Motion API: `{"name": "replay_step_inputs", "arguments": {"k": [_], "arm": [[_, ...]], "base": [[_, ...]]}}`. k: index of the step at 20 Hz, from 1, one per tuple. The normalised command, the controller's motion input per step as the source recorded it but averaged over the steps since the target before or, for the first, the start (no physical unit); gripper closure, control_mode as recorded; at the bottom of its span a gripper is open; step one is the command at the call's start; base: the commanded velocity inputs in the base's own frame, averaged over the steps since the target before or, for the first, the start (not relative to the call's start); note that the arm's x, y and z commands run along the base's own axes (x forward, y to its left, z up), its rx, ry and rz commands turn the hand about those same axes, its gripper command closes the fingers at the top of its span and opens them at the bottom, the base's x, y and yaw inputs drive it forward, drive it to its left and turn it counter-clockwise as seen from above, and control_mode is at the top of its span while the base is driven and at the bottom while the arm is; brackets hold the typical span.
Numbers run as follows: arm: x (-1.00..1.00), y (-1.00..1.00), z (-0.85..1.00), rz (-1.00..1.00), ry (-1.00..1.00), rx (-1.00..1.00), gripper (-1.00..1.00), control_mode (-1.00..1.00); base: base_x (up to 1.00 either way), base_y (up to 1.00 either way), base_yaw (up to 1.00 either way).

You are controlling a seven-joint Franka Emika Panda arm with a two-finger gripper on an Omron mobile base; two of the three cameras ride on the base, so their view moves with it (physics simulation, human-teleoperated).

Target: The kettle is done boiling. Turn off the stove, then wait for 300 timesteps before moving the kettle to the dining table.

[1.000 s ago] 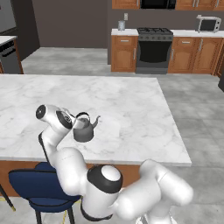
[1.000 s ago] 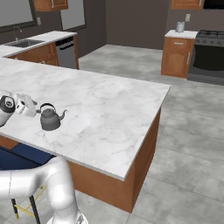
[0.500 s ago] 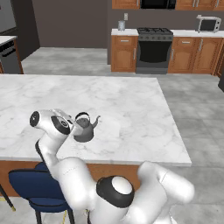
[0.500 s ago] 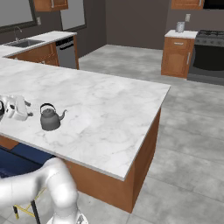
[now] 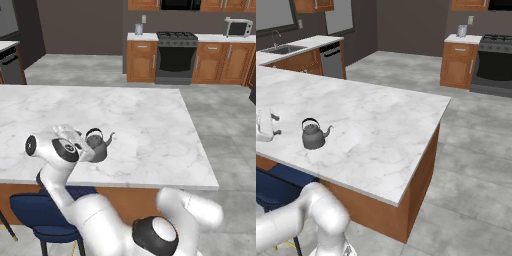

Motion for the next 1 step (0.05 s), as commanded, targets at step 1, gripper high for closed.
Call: {"name": "replay_step_inputs", "arguments": {"k": [1], "arm": [[-0.70,-0.01,0.46,-0.03,-0.10,0.00,-1.00,-1.00]], "base": [[0.00,0.00,0.00]]}}
